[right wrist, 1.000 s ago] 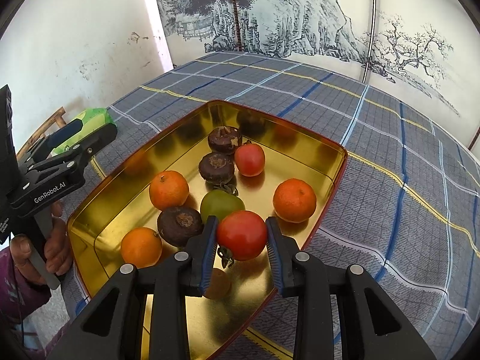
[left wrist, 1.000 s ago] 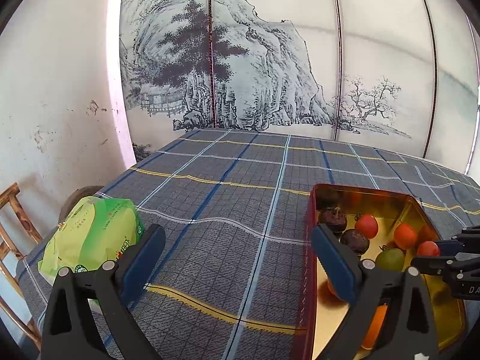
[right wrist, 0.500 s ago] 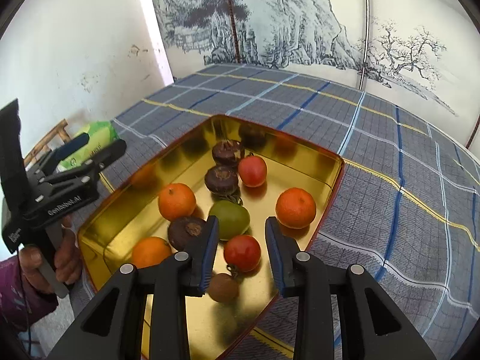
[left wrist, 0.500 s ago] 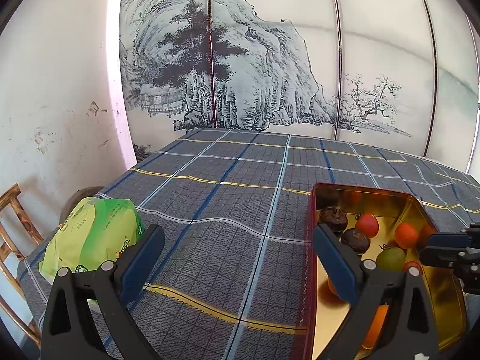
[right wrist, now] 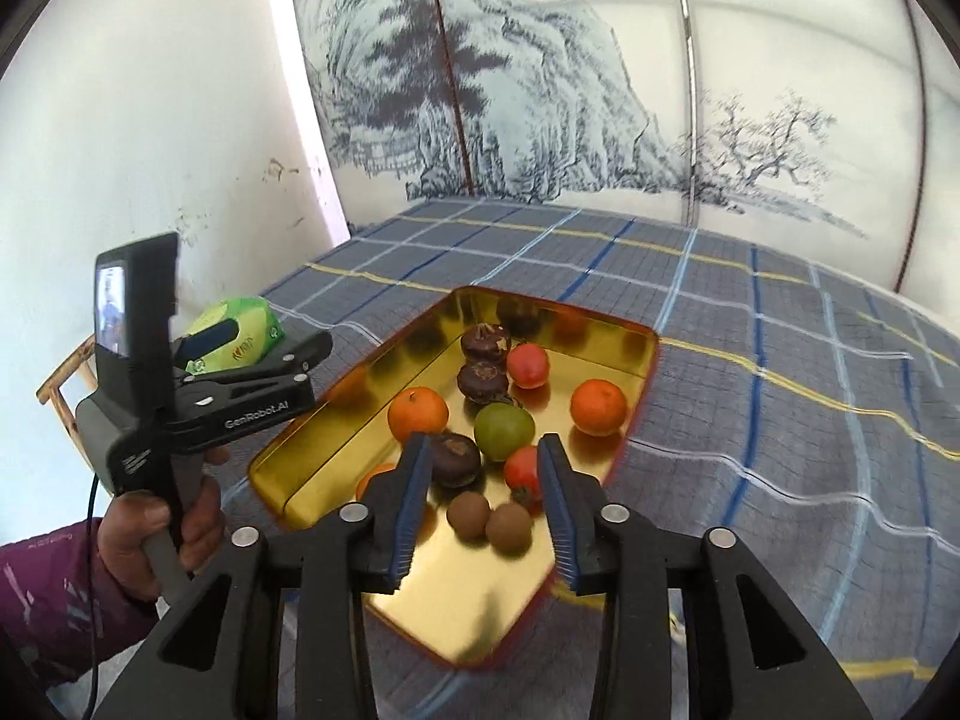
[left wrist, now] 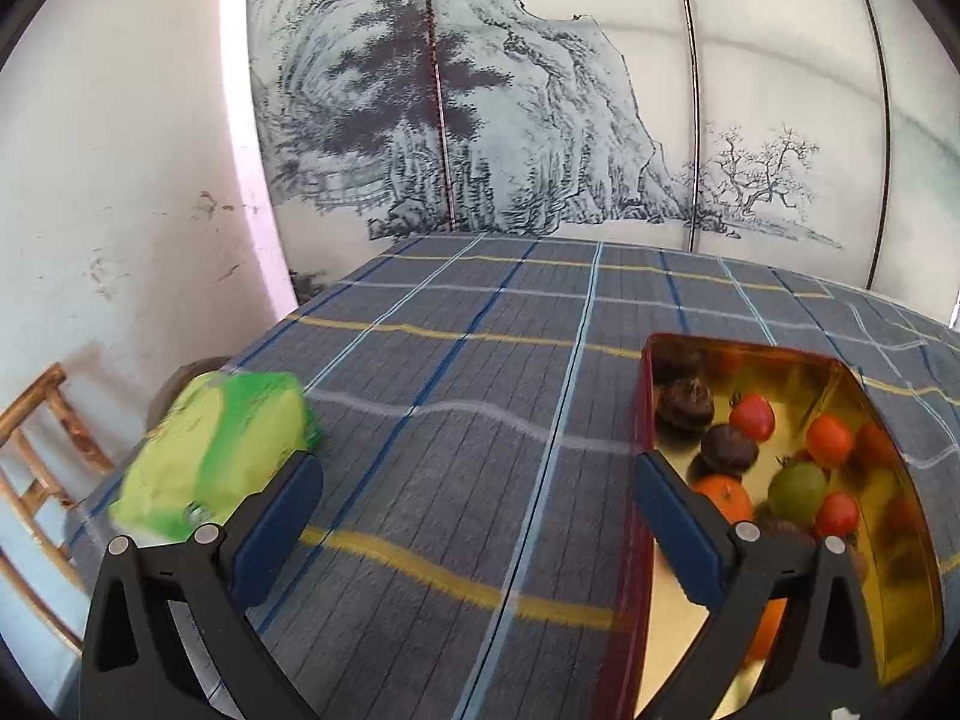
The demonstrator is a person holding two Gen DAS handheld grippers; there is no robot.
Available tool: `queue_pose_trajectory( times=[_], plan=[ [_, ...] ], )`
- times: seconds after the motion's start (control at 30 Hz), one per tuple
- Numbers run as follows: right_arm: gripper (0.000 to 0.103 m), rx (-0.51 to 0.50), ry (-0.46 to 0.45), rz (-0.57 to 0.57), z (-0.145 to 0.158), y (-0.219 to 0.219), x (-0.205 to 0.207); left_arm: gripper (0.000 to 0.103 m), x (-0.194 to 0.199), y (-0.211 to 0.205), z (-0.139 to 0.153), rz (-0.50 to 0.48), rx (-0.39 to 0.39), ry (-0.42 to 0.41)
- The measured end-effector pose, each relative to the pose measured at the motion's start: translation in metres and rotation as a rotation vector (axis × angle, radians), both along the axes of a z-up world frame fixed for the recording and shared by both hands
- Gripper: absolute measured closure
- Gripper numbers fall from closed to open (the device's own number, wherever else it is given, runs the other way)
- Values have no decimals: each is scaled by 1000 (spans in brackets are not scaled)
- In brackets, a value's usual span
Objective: Organize fruits
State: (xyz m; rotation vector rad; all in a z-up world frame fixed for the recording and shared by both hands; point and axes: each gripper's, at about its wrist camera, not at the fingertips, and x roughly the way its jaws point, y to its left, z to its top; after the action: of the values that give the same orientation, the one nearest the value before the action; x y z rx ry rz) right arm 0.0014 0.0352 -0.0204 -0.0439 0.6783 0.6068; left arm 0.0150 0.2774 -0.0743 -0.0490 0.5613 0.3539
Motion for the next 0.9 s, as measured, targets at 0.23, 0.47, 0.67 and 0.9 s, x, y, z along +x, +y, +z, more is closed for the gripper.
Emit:
queue_pose_trajectory(
  times=[0.23, 0.47, 0.67, 0.9],
  plan=[
    [54, 23, -61, -71, 19, -36, -46, 1, -59, -29, 42, -79, -15, -54],
    [50, 32, -105, -110, 31, -60, -89, 1, -119, -75, 99, -142, 42, -151],
    [47, 50, -131, -143, 41, -81, -119, 0, -158, -104, 140, -226, 27, -243],
    [43, 60, -165, -172, 52, -99, -139, 0, -176, -122, 153, -273, 26, -273]
  ],
)
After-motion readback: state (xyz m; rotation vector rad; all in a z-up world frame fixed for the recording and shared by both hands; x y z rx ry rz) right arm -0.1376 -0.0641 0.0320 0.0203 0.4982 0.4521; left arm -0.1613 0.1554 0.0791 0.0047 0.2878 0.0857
